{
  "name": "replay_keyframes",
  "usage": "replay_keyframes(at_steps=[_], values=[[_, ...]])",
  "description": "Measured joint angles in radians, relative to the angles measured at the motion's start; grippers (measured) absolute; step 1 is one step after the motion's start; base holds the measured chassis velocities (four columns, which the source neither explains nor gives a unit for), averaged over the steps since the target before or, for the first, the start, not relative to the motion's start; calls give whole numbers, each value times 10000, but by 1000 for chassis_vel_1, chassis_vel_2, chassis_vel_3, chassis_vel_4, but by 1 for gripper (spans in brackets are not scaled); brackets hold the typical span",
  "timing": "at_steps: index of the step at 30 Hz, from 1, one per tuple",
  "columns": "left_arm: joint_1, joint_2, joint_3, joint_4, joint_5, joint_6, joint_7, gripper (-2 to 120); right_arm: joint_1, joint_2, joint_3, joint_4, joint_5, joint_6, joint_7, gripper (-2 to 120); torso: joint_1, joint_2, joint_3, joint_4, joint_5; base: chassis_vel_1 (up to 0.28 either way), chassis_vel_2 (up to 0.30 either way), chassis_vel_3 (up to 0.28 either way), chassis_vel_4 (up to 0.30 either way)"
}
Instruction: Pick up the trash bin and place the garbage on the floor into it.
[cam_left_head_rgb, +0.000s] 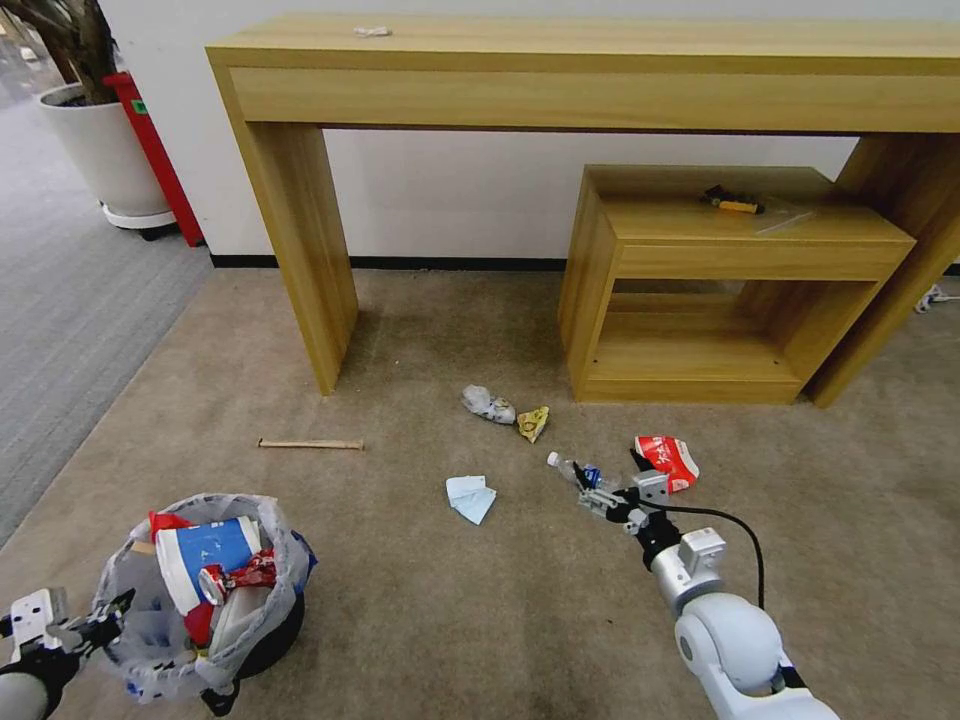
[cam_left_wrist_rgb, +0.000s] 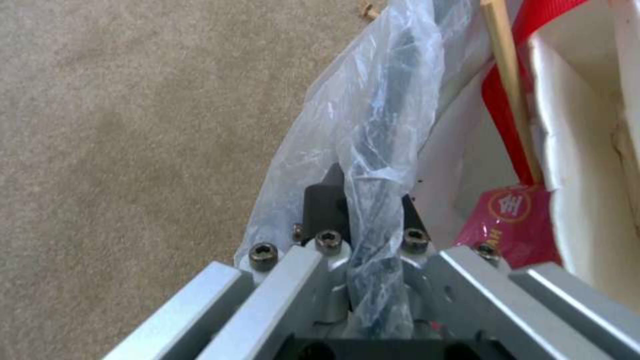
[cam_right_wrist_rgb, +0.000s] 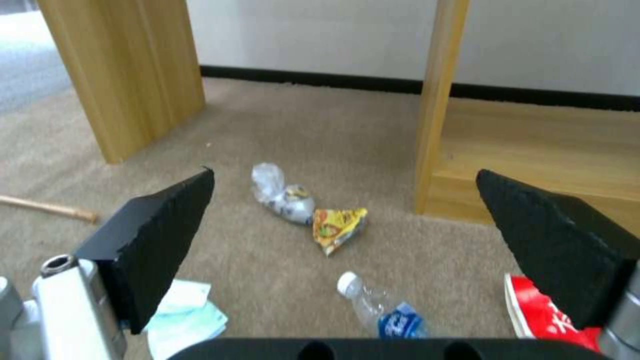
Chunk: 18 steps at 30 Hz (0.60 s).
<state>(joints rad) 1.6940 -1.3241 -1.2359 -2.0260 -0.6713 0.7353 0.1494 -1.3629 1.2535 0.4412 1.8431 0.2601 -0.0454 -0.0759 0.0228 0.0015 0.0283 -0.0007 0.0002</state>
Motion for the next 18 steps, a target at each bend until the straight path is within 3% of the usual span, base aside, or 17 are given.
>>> replay_keyframes(at_steps=[5, 9, 16, 18], values=[[30, 5, 0, -90, -5, 1, -5, 0, 268, 50, -121, -7, 56, -129, 200, 100, -1, 0, 0, 0, -1, -1, 23, 2, -9], [66, 2, 17, -154, -10, 2, -15, 0, 447, 74, -242, -75, 159, -236, 329, 100, 0, 0, 1, 0, -1, -23, 177, 20, -190], [34, 30, 36, -156, -15, 3, -56, 0, 453, 41, -264, -173, 261, -246, 342, 100, 4, -1, 4, 2, 6, -12, 365, 16, -365], [-3, 30, 52, -146, -16, 3, -79, 0, 480, 36, -277, -202, 267, -249, 342, 100, 4, -1, 3, -2, -8, 0, 399, -12, -398]])
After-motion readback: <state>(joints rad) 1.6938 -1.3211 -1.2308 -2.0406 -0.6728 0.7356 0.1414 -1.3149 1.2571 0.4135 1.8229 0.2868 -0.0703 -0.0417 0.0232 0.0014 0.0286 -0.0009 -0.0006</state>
